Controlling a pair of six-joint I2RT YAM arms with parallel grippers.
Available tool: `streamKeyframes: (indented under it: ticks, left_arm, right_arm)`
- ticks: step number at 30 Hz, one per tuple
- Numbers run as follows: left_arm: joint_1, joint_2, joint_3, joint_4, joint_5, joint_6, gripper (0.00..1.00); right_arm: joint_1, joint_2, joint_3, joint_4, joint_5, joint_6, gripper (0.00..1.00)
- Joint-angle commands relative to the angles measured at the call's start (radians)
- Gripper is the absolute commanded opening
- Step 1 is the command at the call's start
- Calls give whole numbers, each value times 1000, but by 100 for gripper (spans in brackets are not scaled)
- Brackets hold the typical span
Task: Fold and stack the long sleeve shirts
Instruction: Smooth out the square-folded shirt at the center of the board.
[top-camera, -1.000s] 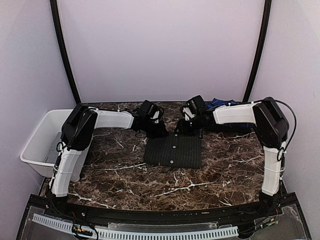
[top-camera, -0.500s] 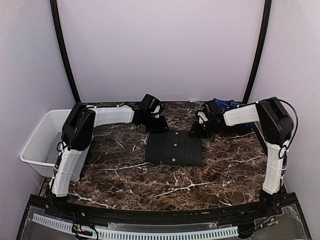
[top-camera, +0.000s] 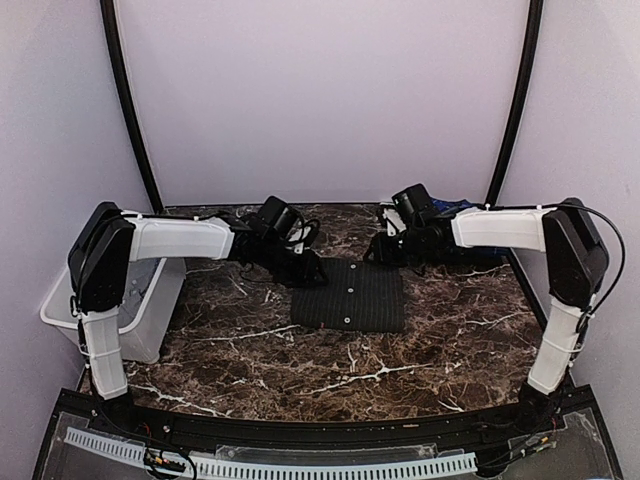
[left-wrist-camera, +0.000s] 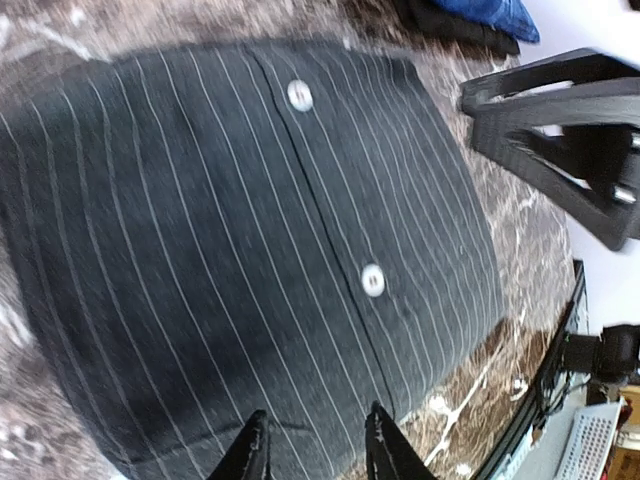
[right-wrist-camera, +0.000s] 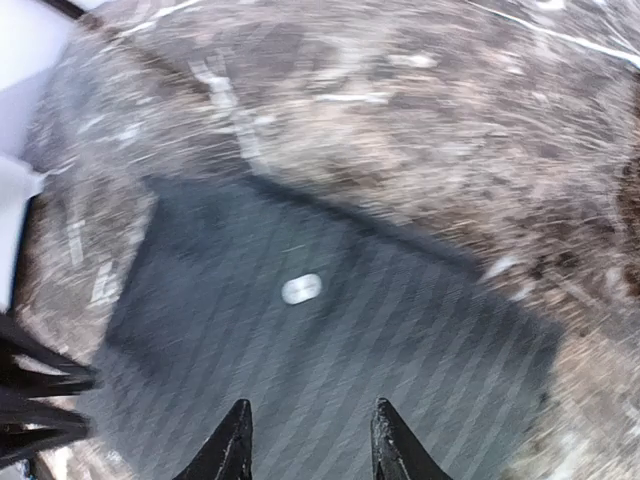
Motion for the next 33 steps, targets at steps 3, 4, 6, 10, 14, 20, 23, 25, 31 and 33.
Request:
streamKeyframes:
  ticks: [3,4,6,10,14,20,23,25,31,33]
  left_arm:
    - [-15,-38,-138,57,59,-33,29]
    - [-14,-34,-150,52,55,-34,28]
    - [-15,-25,-176,59,44,-44,27]
    - [-15,-20,-228,71,40,-55,27]
    - [-14,-19,-256,62,27,-54,26]
    - [-15,-46,-273,36,5,-45,26]
    - [-15,-71,-284,22,14,-46,26]
    - [-15,-102,-290,27,20,-51,26]
    - [-15,-117,-308,36,51,-52,26]
    - [-15,-115,-324,42,59,-56,26]
  right_arm:
    - [131,-130,-175,74,-13,97,38]
    - [139,-134,-210,90,-16,110,38]
    - [144,-135,-270,110,-23,134,38]
    - [145,-171,-414,185,-56,188,38]
    - [145,-202,-512,200,-47,209,37]
    - [145,-284,-549,162,-14,210,38]
    - [151,-322,-551,146,-20,212,38]
    - [162,-345,-548,140,-20,216,38]
    - [195,-333,-575,150,-21,238,38]
    - [196,-329,-610,178,-32,254,38]
